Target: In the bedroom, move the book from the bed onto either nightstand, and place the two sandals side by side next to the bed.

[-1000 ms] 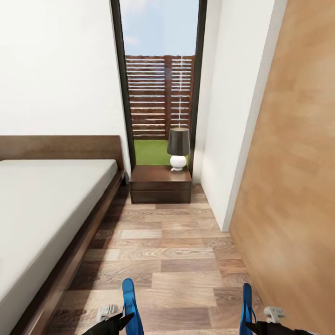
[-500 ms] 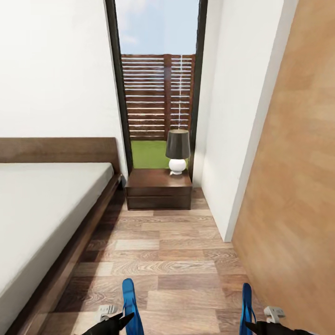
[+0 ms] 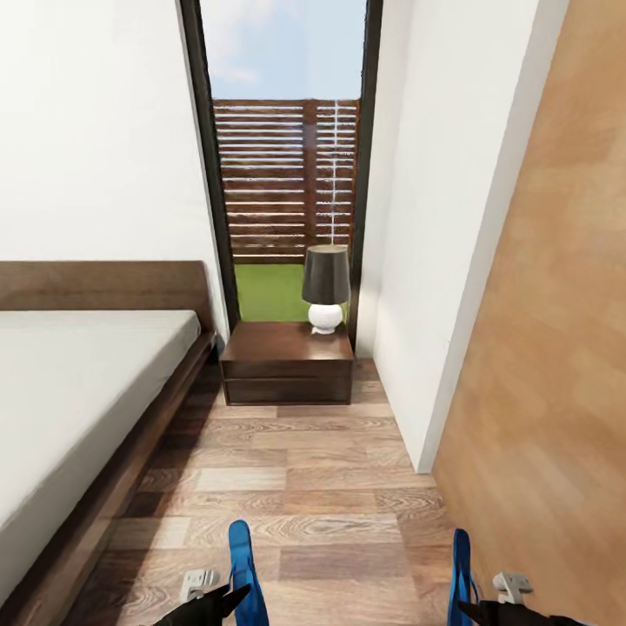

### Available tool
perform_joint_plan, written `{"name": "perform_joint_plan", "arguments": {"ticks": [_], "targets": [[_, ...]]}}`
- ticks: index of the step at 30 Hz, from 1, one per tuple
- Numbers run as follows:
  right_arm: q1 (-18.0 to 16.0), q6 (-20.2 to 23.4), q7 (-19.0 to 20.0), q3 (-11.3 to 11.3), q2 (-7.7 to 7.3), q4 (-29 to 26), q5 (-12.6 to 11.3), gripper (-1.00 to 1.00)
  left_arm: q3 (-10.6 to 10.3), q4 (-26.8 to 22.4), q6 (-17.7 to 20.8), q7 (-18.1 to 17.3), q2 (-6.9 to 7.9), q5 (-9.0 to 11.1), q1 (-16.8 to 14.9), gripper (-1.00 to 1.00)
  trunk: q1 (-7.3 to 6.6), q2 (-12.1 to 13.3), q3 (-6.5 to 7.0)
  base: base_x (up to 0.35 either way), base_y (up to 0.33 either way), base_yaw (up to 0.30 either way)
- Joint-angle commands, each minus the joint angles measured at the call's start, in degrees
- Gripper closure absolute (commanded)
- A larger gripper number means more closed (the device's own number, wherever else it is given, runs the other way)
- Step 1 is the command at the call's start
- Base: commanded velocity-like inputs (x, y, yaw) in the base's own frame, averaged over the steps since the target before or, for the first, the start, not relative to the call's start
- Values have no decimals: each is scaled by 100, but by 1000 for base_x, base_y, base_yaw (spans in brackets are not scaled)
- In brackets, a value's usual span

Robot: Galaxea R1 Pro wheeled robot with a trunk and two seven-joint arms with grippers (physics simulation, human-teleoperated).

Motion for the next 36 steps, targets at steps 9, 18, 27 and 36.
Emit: {"name": "perform_joint_plan", "arguments": {"ticks": [9,18,27,36], "targets": [[-3,28,25,-31,-1,1,-27,100,-8,6,-23,-17,2,29,-4,100,2,-2,-6,306,-110,0],[-3,28,25,-30,-2,1,-27,100,1,6,-23,-17,2,29,-4,100,2,-2,-6,318,-38,0],[-3,28,25,-30,-2,1,-27,100,1,6,-23,-17,2,29,-4,100,2,-2,-6,331,-1,0],[-3,28,25,-30,-2,1,-27,100,1,6,-23,-17,2,29,-4,100,2,-2,-6,331,0,0]]}}
